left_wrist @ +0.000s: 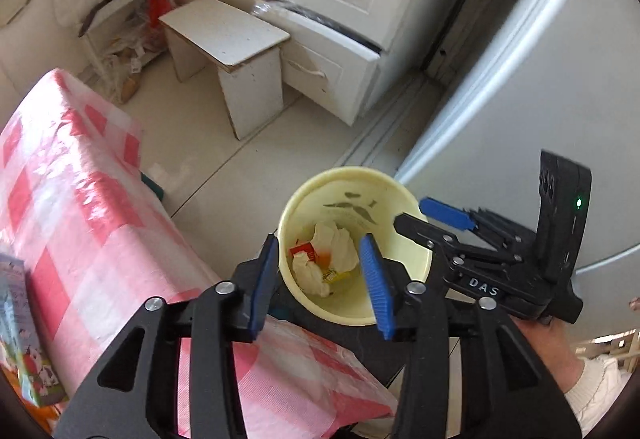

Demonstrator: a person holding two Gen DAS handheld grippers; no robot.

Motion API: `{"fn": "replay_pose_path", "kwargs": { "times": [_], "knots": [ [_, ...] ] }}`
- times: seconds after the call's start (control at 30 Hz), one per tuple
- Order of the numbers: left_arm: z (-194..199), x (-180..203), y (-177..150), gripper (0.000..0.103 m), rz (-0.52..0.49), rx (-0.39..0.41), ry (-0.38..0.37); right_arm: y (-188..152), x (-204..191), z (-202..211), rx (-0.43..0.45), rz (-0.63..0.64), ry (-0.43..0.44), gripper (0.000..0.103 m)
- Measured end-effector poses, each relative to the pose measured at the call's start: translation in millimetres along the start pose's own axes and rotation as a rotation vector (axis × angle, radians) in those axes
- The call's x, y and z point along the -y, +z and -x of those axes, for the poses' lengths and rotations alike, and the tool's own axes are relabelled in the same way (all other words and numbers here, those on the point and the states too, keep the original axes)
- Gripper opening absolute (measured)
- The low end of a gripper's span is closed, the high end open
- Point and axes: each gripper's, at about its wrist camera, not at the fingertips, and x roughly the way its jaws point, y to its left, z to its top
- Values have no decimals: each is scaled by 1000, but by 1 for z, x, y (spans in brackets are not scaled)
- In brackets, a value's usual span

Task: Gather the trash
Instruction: 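Open both tools to drop the peel and tissue into the bucket, then move both tools back over the table toward the white napkin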

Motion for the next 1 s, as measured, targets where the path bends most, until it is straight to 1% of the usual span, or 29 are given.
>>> {"fn": "replay_pose_path", "kwargs": {
  "times": [0.07,0.13,0.2,0.27,0.33,0.43,0.57,0.63,0.67,0.73,0.77,0.87,0.93,1.0],
  "knots": [
    [19,-9,-9,48,28,39,0,0,-6,9,10,2,12,51],
    [35,-16,-18,54,47,78,15,2,-15,16,27,12,28,52],
    [60,-28,-31,59,70,134,34,6,-31,29,56,36,53,55],
    [85,-41,-44,66,91,181,58,11,-54,43,84,72,83,56],
    [106,-54,-57,69,115,218,76,17,-82,57,115,116,118,57],
    [147,-84,-84,72,172,280,111,21,-124,75,159,180,168,60],
    [191,-124,-118,77,227,334,177,21,-192,91,193,273,264,66],
    [209,-144,-135,78,256,351,214,18,-222,91,187,310,304,67],
    [223,-161,-148,79,283,365,239,15,-240,91,181,331,330,68],
    [240,-182,-166,81,328,384,265,8,-273,87,161,375,368,70],
    [252,-198,-179,82,368,400,281,4,-286,85,152,396,376,72],
    [272,-240,-218,84,491,438,303,-6,-321,76,131,431,415,75],
    [275,-261,-240,84,566,449,310,-16,-341,66,107,459,418,75],
    [274,-286,-264,84,663,440,301,-28,-361,56,82,510,396,75]
  ]
}}
